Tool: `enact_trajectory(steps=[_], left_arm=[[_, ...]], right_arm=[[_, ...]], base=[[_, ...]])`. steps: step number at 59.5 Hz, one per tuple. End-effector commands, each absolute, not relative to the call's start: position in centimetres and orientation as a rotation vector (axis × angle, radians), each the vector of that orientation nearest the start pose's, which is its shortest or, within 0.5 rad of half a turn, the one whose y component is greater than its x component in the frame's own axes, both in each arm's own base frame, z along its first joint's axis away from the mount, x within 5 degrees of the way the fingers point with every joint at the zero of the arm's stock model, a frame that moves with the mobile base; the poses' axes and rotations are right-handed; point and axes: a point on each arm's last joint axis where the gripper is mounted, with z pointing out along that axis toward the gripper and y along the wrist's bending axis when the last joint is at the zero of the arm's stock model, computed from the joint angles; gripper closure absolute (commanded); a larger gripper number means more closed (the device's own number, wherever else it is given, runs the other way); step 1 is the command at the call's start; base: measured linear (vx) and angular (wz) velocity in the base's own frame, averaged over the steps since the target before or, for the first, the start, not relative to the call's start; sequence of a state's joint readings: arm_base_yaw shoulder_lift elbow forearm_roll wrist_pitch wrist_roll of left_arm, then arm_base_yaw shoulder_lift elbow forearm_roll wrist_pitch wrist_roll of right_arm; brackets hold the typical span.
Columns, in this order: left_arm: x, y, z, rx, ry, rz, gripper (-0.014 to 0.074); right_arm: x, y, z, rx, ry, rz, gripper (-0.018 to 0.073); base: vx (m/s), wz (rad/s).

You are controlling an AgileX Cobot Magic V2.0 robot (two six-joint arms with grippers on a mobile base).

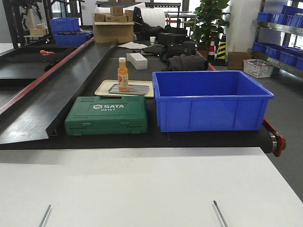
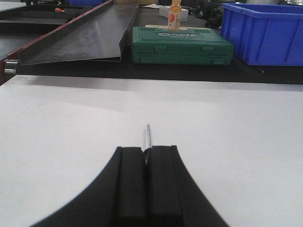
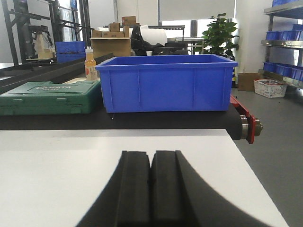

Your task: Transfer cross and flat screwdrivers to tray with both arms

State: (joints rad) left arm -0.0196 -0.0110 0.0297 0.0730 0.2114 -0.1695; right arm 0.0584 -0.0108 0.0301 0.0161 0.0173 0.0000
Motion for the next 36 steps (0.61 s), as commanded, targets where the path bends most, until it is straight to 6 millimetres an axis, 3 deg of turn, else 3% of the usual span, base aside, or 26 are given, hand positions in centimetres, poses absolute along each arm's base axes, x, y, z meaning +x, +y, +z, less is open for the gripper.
enact_trajectory(steps=[1, 36], left_arm=[[5.46, -0.02, 20.23, -0.076, 1.588, -0.091, 0.0592], [5.46, -0.02, 20.23, -0.076, 1.588, -0.091, 0.0592]], right_arm=[[5.60, 0.29, 20.72, -0.031, 1.440, 0.051, 0.0567], [5.59, 0.29, 20.74, -0.031, 1.438, 0.051, 0.0567]], base=[[0.00, 0.00], [0.00, 0.00]])
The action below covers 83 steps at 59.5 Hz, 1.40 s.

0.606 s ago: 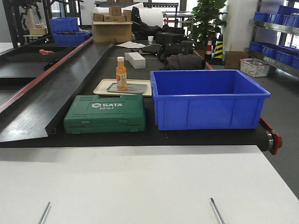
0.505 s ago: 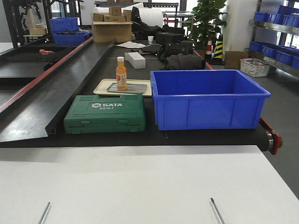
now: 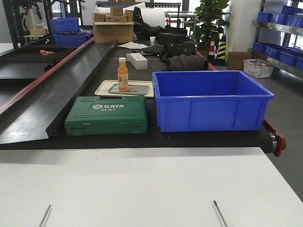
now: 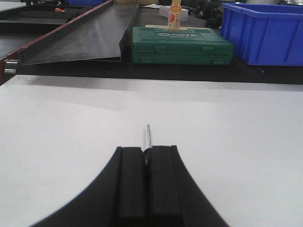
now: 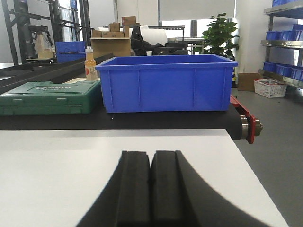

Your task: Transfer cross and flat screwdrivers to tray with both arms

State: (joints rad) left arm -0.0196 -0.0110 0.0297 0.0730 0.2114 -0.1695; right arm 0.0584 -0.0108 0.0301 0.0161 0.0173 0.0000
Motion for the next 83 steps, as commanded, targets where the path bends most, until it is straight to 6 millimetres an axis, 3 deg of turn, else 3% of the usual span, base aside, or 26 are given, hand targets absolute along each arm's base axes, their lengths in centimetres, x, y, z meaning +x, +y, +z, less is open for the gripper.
enact_trajectory(steps=[1, 13, 26, 31, 35, 44, 47, 53, 60, 65, 73, 83], left_arm=[[5.5, 0.0, 20.2, -0.076, 1.588, -0.091, 0.0592], [5.5, -0.1, 20.8, -0.068, 1.521, -0.096, 0.0592], [5.2, -0.2, 22.7, -0.055, 1.329, -0.120, 0.0592], [4.6, -0.2, 24.8, -0.060, 1.233, -0.143, 0.0592], [4.1, -0.2, 27.0, -0.061, 1.197, -0.143, 0.0592], [4.0, -0.1, 34.6, -0.062, 1.205, -0.127, 0.0592], [5.0, -0.1, 37.1, -0.056, 1.230, -0.111, 0.0592], [8.0, -0.1, 41.5, -0.051, 1.280, -0.095, 0.0592], [12.3, -0.2, 44.4, -0.058, 1.363, -0.092, 0.0592], [15.2, -0.2, 44.3, -0.063, 1.448, -0.088, 0.0592], [18.4, -0.3, 42.8, -0.049, 1.547, -0.065, 0.0592], [22.1, -0.4, 40.2, 0.049, 1.684, 0.029, 0.0562]], right_arm=[[5.6, 0.3, 20.7, -0.031, 1.438, 0.051, 0.0567], [5.6, 0.3, 20.8, -0.031, 1.434, 0.051, 0.0567], [5.2, 0.2, 22.7, -0.003, 1.255, 0.075, 0.0567], [4.7, 0.2, 24.9, 0.004, 1.201, 0.082, 0.0567], [3.9, 0.2, 27.8, -0.004, 1.178, 0.078, 0.0567], [3.2, 0.2, 35.5, -0.024, 1.212, 0.068, 0.0567], [4.1, 0.3, 38.0, -0.034, 1.252, 0.058, 0.0567], [7.1, 0.4, 41.0, -0.074, 1.358, 0.009, 0.0567], [11.8, 0.7, 42.2, -0.105, 1.505, -0.016, 0.0567], [15.1, 0.9, 41.4, -0.097, 1.600, 0.000, 0.0567], [18.6, 1.1, 39.3, -0.083, 1.732, 0.019, 0.0567], [20.8, 1.4, 37.5, -0.034, 1.827, 0.088, 0.0543]], base=[[0.00, 0.00], [0.00, 0.00], [0.00, 0.00], [0.00, 0.00], [0.00, 0.00], [0.00, -0.01], [0.00, 0.00], [0.00, 0.00], [0.00, 0.01], [0.00, 0.00], [0.00, 0.00], [0.00, 0.00]])
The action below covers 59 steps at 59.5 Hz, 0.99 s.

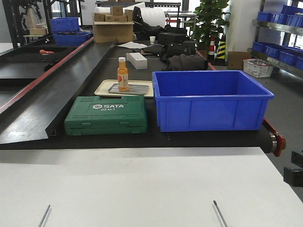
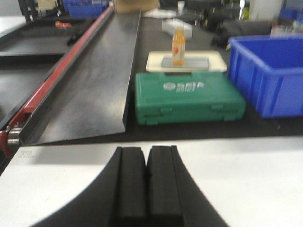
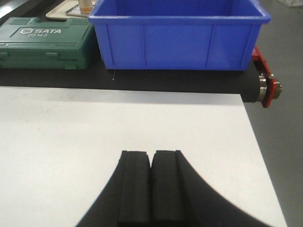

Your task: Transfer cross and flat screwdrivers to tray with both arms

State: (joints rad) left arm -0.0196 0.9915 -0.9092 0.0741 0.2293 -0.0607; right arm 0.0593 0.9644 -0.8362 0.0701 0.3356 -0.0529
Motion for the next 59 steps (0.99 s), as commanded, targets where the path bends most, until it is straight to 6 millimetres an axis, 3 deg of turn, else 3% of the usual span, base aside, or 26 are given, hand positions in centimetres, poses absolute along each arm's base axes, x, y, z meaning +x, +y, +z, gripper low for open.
enact_trajectory(steps=[1, 12, 25, 33, 44, 59], left_arm=[[22.2, -0.4, 40.1, 0.055, 1.687, 0.034, 0.0554], [22.9, -0.4, 39.4, 0.048, 1.721, 0.028, 0.0424], [22.9, -0.4, 39.1, 0.003, 1.750, -0.008, 0.0178], [22.9, -0.4, 39.1, 0.004, 1.749, -0.008, 0.0108], [22.9, -0.4, 38.9, 0.004, 1.759, -0.008, 0.0108], [23.0, -0.3, 38.1, 0.001, 1.819, -0.004, 0.0108]], right_arm=[[20.8, 1.4, 37.5, -0.033, 1.827, 0.090, 0.0534], [20.8, 1.4, 37.4, -0.033, 1.843, 0.093, 0.0378], [20.8, 1.4, 37.3, -0.033, 1.851, 0.094, -0.0019], [20.8, 1.4, 37.6, -0.020, 1.818, 0.103, -0.0163], [21.9, 1.7, 37.2, -0.014, 1.924, 0.139, -0.0146], [28.7, 2.5, 34.0, -0.134, 2.429, 0.140, -0.0023]], base=[[0.00, 0.00], [0.00, 0.00], [0.00, 0.00], [0.00, 0.00], [0.00, 0.00], [0.00, 0.00]])
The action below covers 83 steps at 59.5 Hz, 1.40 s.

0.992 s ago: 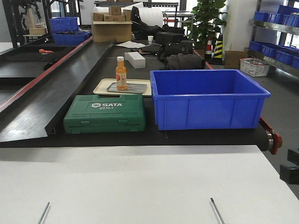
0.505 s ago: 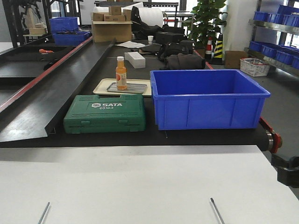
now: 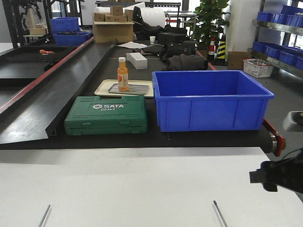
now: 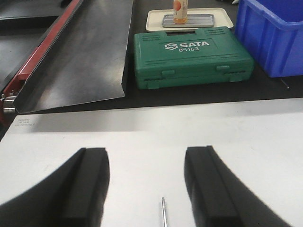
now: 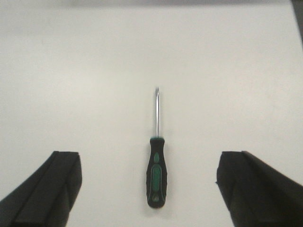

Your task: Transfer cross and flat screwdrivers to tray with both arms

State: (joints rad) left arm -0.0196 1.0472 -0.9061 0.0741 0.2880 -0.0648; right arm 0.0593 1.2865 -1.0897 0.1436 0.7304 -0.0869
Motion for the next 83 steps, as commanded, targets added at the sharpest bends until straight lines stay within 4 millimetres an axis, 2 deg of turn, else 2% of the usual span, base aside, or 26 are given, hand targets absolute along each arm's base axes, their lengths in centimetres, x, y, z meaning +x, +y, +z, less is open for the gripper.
enact_trajectory(steps=[1, 10, 22, 34, 46, 54, 68, 83], left_arm=[[23.1, -0.3, 38.0, 0.001, 1.824, -0.004, 0.0108], [23.7, -0.3, 37.0, 0.000, 1.891, -0.001, 0.0108], [24.6, -0.3, 35.7, -0.001, 1.966, 0.003, 0.0108], [25.6, -0.3, 34.6, -0.001, 2.010, 0.004, 0.0108], [26.4, -0.3, 33.7, 0.000, 2.044, 0.004, 0.0108], [26.7, -0.4, 33.3, 0.000, 2.059, 0.005, 0.0108], [26.8, -0.4, 33.2, 0.000, 2.056, 0.004, 0.0108], [26.8, -0.4, 33.2, 0.000, 2.061, 0.005, 0.0108]], right_arm=[[29.3, 2.6, 33.6, -0.144, 2.459, 0.140, -0.0013], [33.5, 2.9, 30.1, -0.168, 2.619, 0.153, 0.0044], [36.6, 3.0, 24.9, -0.168, 2.720, 0.144, 0.0057], [38.3, 3.1, 20.3, -0.185, 2.801, 0.140, 0.0057], [38.7, 3.2, 17.1, -0.221, 2.887, 0.146, 0.0057], [38.7, 3.2, 16.2, -0.224, 2.925, 0.151, 0.0057], [38.6, 3.3, 16.1, -0.202, 2.935, 0.174, 0.0057], [38.4, 5.2, 16.0, -0.248, 2.940, 0.063, 0.0057]], base=[[0.00, 0.00], [0.00, 0.00], [0.00, 0.00], [0.00, 0.00], [0.00, 0.00], [0.00, 0.00], [0.00, 0.00], [0.00, 0.00]])
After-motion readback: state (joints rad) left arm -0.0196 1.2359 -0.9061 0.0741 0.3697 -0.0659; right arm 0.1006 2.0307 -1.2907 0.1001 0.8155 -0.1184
